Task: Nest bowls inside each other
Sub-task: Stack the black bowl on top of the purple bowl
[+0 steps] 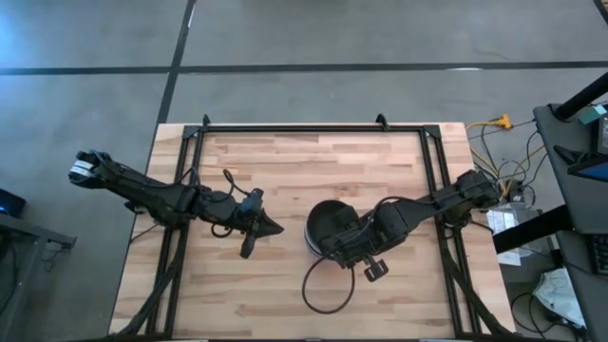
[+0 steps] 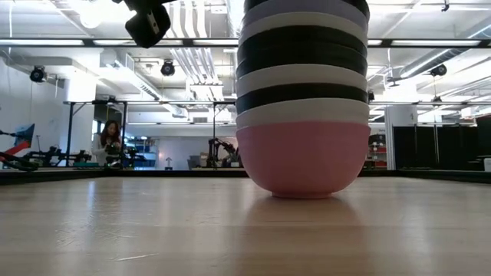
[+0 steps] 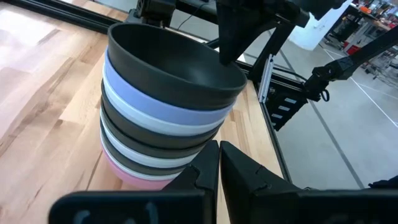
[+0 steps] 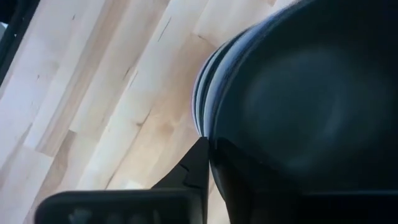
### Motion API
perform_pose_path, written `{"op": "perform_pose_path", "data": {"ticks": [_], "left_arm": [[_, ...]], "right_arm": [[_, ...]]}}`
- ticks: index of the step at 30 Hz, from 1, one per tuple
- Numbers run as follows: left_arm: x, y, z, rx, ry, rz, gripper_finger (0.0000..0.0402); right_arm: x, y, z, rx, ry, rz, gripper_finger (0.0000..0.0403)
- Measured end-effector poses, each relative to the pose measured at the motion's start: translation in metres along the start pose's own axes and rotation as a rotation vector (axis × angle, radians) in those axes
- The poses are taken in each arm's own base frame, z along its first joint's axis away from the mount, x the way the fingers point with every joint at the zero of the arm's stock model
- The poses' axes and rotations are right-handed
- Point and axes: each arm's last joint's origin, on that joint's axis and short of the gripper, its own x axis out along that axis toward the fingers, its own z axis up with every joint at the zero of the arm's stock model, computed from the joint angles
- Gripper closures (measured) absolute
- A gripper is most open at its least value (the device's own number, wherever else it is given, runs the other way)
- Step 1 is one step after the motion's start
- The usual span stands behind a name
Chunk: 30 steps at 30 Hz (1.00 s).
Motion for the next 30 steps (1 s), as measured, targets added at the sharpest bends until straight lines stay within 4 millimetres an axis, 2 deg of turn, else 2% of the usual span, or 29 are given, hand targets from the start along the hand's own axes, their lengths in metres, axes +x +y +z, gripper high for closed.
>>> {"op": "perform_pose_path", "data": {"ticks": [10, 13, 16, 20, 23, 26, 30], "left_arm": [[0.0, 0.0, 0.001, -0.025, 0.001, -0.005, 0.0402], [-0.001, -0.002, 0.008, -0.081, -0.023, -0.011, 0.0402], [-0.001, -0.007, 0.02, -0.057, -0.083, -0.038, 0.0402], [0.007, -0.015, 0.037, 0.01, -0.154, -0.066, 0.0402], [0.024, -0.013, 0.042, 0.034, -0.113, -0.08, 0.0402], [0.047, -0.008, 0.041, 0.039, -0.063, -0.065, 0.0402], [0.067, 0.001, 0.044, 0.031, -0.044, -0.024, 0.0402]], "right_arm": [[-0.008, 0.0, -0.004, 0.025, -0.018, 0.002, 0.0309], [-0.02, 0.0, -0.007, 0.042, -0.037, 0.0, 0.0295], [-0.043, -0.002, -0.009, 0.093, -0.11, -0.003, 0.029], [-0.08, -0.003, -0.021, 0.213, -0.283, -0.001, 0.0297], [-0.1, -0.003, -0.039, 0.33, -0.454, -0.029, 0.0306], [-0.105, -0.002, -0.061, 0.45, -0.621, -0.097, 0.0312], [-0.092, 0.001, -0.085, 0.607, -0.86, -0.078, 0.0314]]}}
